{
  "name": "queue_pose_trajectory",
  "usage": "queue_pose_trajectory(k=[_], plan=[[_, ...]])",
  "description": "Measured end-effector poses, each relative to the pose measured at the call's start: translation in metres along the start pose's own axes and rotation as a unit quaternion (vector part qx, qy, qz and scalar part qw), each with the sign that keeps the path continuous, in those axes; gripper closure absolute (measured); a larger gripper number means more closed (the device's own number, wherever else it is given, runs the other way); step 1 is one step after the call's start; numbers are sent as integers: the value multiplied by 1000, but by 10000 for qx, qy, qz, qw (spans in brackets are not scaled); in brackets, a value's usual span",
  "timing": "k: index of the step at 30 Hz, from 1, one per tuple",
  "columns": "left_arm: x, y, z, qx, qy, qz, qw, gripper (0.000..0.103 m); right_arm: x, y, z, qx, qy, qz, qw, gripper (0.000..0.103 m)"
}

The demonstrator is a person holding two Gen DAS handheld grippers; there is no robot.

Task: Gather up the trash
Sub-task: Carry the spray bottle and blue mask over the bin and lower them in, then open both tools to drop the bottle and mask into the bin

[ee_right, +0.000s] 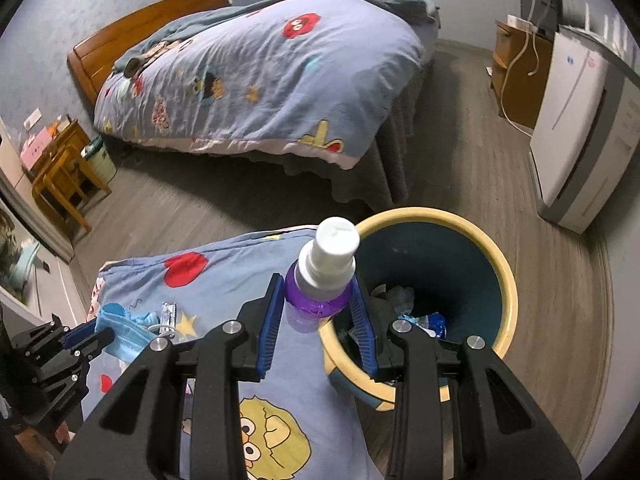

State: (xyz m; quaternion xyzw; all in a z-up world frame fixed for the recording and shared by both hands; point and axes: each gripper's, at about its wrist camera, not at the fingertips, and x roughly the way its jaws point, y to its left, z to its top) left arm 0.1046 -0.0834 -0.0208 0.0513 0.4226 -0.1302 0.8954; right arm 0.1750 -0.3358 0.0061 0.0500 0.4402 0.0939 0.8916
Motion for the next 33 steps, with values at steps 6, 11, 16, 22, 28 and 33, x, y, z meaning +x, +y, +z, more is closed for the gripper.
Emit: queue_pose_trajectory(k=[6, 11, 16, 22, 28, 33], plan=[[13, -40, 19, 252, -123, -232, 9993, 86, -1, -31, 1, 300, -9, -116, 9995, 70], [24, -69, 39, 390, -202, -437, 9981, 86, 0, -67, -1, 709, -9, -305, 9970, 70], [32, -91, 54, 634, -282, -521, 9962, 86, 14, -100, -10, 1082, 143, -453, 9930, 70], [61, -112, 61, 793, -13, -634, 9948, 86, 39, -123, -24, 1457, 544, -683, 9855, 70], [89, -138, 63, 978, 166, -628, 9931, 85, 59, -131, -36, 1605, 901, -766, 9799, 70], [106, -151, 69, 833, 107, -616, 9946, 84, 64, -133, -38, 1646, 969, -757, 9787, 70]])
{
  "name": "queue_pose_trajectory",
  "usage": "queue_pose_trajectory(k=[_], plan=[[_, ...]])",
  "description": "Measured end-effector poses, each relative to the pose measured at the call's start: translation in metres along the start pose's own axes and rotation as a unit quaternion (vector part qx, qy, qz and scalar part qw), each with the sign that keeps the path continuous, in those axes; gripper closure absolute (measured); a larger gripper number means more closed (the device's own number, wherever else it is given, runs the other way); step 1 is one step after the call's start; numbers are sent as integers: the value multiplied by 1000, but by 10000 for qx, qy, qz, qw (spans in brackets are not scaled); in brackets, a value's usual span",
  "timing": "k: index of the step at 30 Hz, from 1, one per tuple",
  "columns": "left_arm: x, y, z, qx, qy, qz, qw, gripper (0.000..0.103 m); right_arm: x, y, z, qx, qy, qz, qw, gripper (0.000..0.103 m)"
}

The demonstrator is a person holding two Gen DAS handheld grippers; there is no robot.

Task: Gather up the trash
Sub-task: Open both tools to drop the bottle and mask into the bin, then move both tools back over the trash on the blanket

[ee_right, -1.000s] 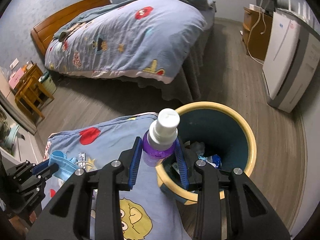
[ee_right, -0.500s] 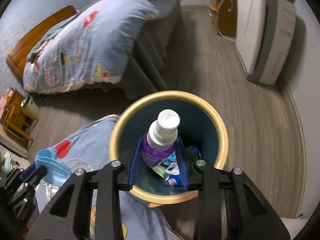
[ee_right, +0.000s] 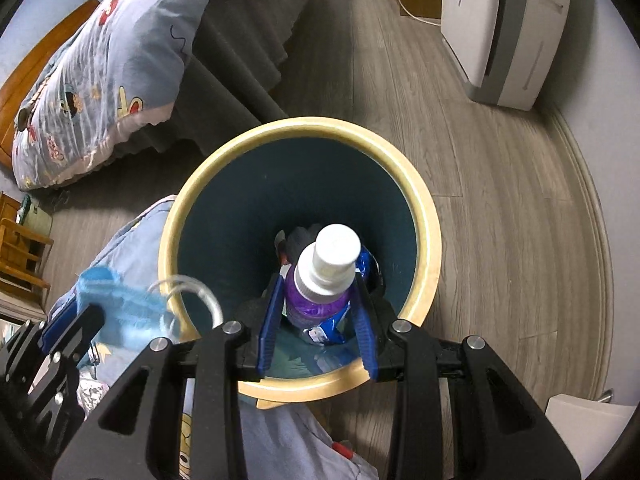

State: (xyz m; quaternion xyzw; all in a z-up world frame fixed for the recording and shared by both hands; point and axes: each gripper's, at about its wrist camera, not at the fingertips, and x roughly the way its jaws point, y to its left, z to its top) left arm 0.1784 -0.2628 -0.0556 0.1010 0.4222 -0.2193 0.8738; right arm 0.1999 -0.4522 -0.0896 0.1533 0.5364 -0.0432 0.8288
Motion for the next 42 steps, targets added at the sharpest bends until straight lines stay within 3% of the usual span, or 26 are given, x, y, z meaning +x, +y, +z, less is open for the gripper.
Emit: queue_pose_trajectory(k=[6, 8, 11, 12, 14, 16, 19, 21, 28, 37, 42], plan=[[8, -2, 2, -181, -52, -15, 9998, 58, 0, -4, 1, 31, -15, 60, 10000, 70], [7, -2, 0, -151, -75, -14, 9999, 45, 0, -3, 1, 13, -37, 77, 10000, 70], [4, -1, -4, -116, -128, 41, 9998, 35, -3, -1, 2, -41, -113, 80, 9999, 66], [3, 1, -6, -130, -120, 61, 9998, 34, -4, 0, 2, -54, -136, 67, 9999, 63], [1, 3, -9, -181, -108, 81, 9997, 23, -8, 2, 3, -80, -229, 23, 9997, 42], [-2, 6, -11, -208, -130, 122, 9996, 19, -11, 4, 3, -99, -298, -7, 9995, 33], [-7, 10, -15, -171, -167, 240, 9994, 9, -18, 6, 4, -53, -421, -24, 9991, 11], [-10, 13, -17, -112, -164, 355, 9992, 8, -23, 7, 5, -7, -487, -8, 9988, 6], [-31, 32, -28, -216, -129, 584, 9980, 7, -54, 31, 4, -135, -742, -173, 9970, 6], [-103, 82, -55, -335, -228, 785, 9961, 6, -98, 79, -5, -577, -1143, -322, 9912, 6], [-156, 128, -81, -437, -302, 1121, 9923, 6, -108, 109, -16, -824, -1213, -356, 9885, 6]])
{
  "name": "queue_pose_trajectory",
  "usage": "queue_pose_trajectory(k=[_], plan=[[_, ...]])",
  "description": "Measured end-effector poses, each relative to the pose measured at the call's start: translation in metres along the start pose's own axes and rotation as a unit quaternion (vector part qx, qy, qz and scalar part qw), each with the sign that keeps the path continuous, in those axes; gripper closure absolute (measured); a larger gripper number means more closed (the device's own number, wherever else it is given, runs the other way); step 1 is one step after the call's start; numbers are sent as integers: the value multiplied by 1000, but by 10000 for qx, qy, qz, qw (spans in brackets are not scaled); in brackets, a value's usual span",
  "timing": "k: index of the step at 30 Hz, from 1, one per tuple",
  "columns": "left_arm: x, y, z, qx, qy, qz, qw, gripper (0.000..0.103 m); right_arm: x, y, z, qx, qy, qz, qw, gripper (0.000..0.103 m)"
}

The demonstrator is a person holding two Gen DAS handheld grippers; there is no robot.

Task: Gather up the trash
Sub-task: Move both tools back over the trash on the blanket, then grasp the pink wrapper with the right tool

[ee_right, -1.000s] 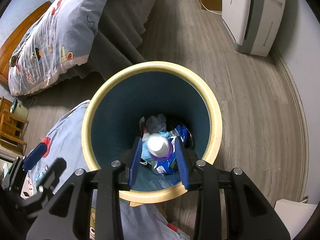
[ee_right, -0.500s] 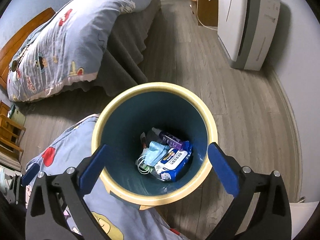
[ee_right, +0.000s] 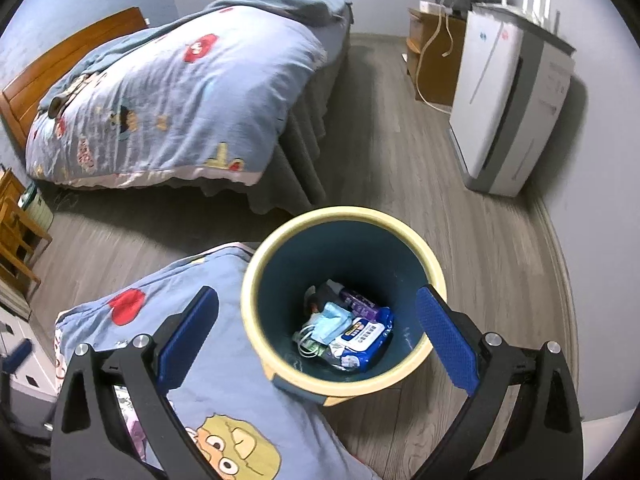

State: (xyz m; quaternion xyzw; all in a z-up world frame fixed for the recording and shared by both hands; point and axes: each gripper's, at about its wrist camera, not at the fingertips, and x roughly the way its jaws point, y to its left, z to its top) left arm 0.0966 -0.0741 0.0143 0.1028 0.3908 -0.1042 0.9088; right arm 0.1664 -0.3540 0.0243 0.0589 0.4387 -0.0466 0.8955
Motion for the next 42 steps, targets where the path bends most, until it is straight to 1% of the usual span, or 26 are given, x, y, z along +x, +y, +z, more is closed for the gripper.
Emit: queue_pose_trajectory(k=[2, 5, 6, 8, 10, 11, 14, 18, 22, 27, 31, 34, 36, 38, 39, 40, 41, 42], plan=[[-16, 21, -13, -85, -46, 98, 9999, 5, -4, 14, -3, -134, 13, 1, 9999, 6], [-25, 49, -37, -262, -121, 322, 9991, 5, -8, 39, -11, -341, 74, 60, 9994, 6], [-22, 62, -49, -391, -36, 432, 9983, 5, -9, 48, -13, -402, 95, 103, 9991, 6], [-12, 81, -57, -694, 292, 552, 9956, 5, -9, 68, -20, -537, 168, 203, 9982, 6], [-9, 94, -64, -933, 305, 513, 9938, 5, -9, 87, -27, -656, 262, 286, 9971, 6], [-7, 102, -70, -1023, 339, 562, 9926, 5, -11, 97, -30, -695, 243, 324, 9968, 6], [-4, 118, -79, -1130, 491, 702, 9899, 5, -12, 124, -38, -784, 269, 507, 9953, 6], [-7, 136, -86, -1278, 501, 771, 9875, 5, -11, 154, -54, -902, 305, 751, 9926, 6], [-6, 144, -93, -1264, 541, 800, 9873, 5, 3, 174, -75, -913, 461, 971, 9900, 6], [-2, 146, -96, -1176, 589, 714, 9887, 5, 28, 182, -95, -732, 789, 1022, 9889, 6], [4, 144, -99, -939, 678, 736, 9905, 5, 39, 182, -115, -500, 1023, 1054, 9879, 6], [5, 145, -99, -888, 675, 722, 9911, 5, 47, 189, -131, -574, 1164, 1056, 9859, 6], [5, 146, -100, -940, 667, 697, 9909, 5, 55, 195, -143, -651, 1333, 1107, 9827, 6], [7, 148, -100, -998, 690, 677, 9903, 5, 67, 200, -159, -590, 1627, 1211, 9774, 7], [7, 149, -100, -1007, 703, 666, 9902, 5, 71, 203, -164, -551, 1741, 1259, 9751, 8], [8, 148, -100, -1005, 715, 660, 9902, 5, 77, 207, -172, -538, 1862, 1302, 9724, 15], [8, 148, -100, -992, 729, 654, 9902, 5, 81, 210, -177, -548, 1960, 1338, 9699, 24], [9, 148, -100, -965, 745, 649, 9904, 5, 84, 213, -181, -556, 2037, 1378, 9677, 28]])
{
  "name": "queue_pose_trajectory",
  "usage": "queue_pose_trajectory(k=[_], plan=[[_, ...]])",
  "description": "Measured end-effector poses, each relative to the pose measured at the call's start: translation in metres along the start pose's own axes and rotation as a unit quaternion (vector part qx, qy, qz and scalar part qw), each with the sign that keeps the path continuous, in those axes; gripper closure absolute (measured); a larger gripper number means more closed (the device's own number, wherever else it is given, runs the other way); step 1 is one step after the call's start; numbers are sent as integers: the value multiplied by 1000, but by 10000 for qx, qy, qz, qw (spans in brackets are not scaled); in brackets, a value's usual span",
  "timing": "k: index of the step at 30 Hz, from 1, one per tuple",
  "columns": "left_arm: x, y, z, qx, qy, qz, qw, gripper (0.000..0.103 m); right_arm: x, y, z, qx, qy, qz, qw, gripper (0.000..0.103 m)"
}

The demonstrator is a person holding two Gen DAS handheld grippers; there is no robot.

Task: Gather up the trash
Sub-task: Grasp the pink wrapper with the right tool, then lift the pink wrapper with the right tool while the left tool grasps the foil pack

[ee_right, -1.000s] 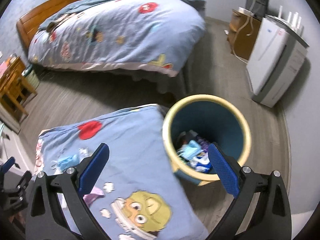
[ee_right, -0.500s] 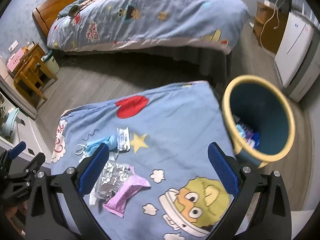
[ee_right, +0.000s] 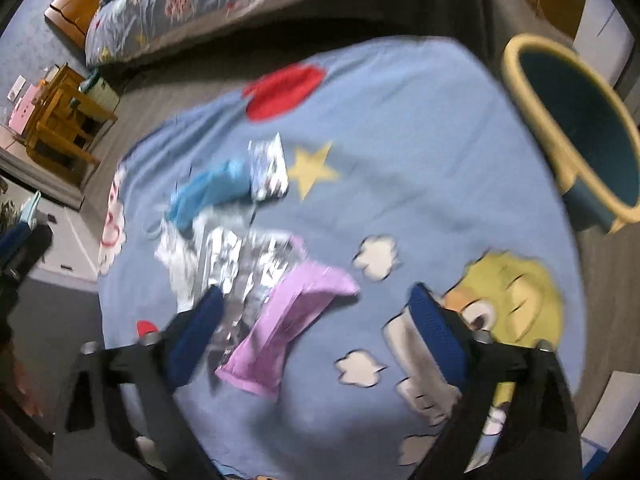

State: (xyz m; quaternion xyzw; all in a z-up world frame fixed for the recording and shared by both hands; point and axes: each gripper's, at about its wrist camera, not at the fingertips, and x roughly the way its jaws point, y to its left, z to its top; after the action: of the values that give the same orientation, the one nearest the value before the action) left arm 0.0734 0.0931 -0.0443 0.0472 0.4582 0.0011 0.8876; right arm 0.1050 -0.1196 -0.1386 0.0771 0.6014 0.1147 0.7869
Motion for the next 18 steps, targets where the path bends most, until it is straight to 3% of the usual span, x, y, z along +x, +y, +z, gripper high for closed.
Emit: queue_pose_trajectory(k=[3, 4, 5, 7, 11, 16, 18], plan=[[2, -1, 0, 89, 39, -13, 10000, 5, 14, 5, -4, -73, 257, 136, 9996, 59], [3, -1, 0, 112, 52, -21, 9999, 5, 15, 6, -4, -79, 301, 167, 9994, 78], [4, -2, -1, 139, 71, -34, 9999, 5, 14, 6, -3, -57, 293, 202, 9994, 87], [6, -4, -1, 173, 95, -68, 9998, 5, 6, 4, 2, -27, 205, 240, 9995, 93], [12, -11, -3, 278, 184, -135, 9994, 5, -24, 6, 18, -304, 94, 235, 9992, 93], [26, -37, -6, 635, 263, -163, 9975, 5, -71, 1, 44, -1070, -391, -252, 9932, 93], [34, -53, -11, 789, 306, -245, 9961, 5, -77, -8, 49, -1058, -519, -300, 9926, 93]])
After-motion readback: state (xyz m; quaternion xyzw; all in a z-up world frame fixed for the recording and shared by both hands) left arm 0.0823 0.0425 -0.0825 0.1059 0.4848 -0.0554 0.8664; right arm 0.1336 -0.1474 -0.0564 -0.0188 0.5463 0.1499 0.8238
